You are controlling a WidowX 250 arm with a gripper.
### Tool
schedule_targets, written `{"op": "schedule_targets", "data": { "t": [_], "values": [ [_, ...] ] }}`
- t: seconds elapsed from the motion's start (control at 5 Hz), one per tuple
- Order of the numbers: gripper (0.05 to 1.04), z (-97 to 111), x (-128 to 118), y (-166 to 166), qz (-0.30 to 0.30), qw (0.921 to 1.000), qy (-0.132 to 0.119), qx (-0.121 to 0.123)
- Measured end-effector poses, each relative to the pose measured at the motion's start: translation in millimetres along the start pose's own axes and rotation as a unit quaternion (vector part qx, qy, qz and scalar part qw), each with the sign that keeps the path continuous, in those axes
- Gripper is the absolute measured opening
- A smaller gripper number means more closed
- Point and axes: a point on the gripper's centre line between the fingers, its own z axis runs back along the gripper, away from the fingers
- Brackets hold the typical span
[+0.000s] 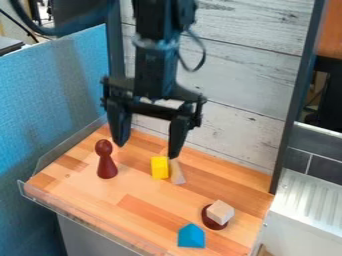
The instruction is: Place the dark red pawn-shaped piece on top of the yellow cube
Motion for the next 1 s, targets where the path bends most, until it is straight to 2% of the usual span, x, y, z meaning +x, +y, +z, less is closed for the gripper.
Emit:
{"op": "schedule_targets", "data": {
  "t": [0.2,0.4,0.6,1.0],
  "values": [
    [1.001,-30,26,16,0.029,0.9995,-0.004,0.009],
    [1.001,-47,40,38,0.053,0.9979,-0.034,-0.014],
    [1.001,-54,51,62,0.076,0.9942,-0.073,-0.02],
    [1.001,-102,79,97,0.131,0.99,-0.052,-0.005]
  ]
}}
